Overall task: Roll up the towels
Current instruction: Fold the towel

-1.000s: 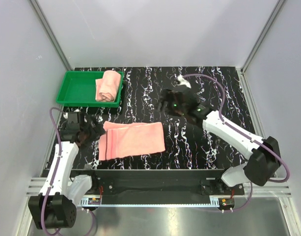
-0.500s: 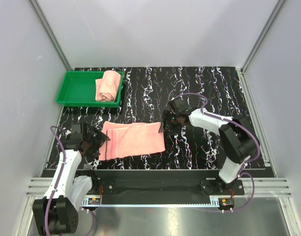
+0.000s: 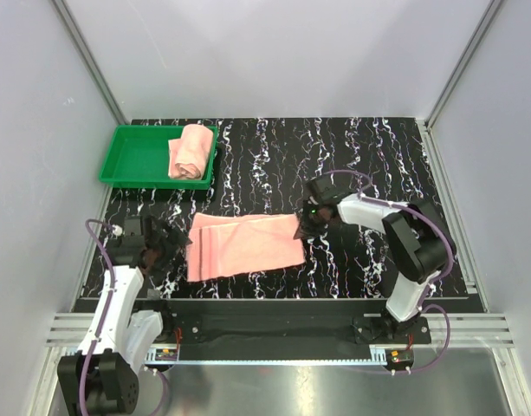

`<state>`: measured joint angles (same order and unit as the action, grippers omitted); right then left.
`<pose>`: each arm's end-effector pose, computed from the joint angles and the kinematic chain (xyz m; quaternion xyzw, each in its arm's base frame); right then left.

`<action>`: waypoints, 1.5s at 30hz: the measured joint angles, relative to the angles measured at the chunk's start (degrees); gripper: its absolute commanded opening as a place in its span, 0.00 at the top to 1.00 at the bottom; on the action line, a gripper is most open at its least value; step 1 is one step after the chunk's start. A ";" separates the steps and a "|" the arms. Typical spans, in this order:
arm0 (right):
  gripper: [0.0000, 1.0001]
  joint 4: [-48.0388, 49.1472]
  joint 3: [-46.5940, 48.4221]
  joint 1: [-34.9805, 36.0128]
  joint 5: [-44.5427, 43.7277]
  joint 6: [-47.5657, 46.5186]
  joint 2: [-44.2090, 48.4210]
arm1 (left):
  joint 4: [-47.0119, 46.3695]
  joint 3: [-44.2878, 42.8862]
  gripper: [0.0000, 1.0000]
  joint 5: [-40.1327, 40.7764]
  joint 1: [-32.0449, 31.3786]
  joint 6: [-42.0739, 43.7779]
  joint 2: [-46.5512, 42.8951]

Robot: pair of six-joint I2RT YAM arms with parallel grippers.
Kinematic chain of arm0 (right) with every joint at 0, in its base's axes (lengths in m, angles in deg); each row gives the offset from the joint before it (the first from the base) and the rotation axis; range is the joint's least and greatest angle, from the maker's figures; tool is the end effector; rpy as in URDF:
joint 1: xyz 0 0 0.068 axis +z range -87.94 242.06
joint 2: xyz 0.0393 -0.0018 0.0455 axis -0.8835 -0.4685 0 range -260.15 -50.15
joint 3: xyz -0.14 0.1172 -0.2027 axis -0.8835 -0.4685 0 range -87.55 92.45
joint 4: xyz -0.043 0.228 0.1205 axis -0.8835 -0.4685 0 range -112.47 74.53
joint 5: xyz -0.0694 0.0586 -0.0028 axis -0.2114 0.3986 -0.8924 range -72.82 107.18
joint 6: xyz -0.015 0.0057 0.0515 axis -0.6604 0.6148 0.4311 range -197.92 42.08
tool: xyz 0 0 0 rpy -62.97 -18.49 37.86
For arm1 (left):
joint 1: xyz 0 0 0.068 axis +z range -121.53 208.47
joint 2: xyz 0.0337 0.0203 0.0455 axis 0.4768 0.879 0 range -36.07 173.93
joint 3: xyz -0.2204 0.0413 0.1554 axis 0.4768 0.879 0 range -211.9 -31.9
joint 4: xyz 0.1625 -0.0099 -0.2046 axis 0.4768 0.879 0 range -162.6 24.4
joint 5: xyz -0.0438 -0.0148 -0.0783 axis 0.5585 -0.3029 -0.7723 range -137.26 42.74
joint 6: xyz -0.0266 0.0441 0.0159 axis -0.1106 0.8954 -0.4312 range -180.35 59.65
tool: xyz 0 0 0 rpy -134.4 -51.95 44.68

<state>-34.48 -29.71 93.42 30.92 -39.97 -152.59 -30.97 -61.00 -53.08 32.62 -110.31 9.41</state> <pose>0.2874 0.1850 0.1448 0.0283 0.9666 0.2247 0.1203 0.1447 0.0068 0.1974 -0.4241 0.8614 -0.1522 0.2346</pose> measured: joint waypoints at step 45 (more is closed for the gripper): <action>0.44 -14.10 -0.11 -12.07 -9.86 -8.39 6.99 | -17.77 4.66 1.00 10.80 -38.05 -10.54 14.45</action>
<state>-48.57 -29.82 81.35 21.06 -48.36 -145.59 -48.74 -56.34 -42.28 -5.44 -120.84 23.85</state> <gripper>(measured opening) 0.564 0.021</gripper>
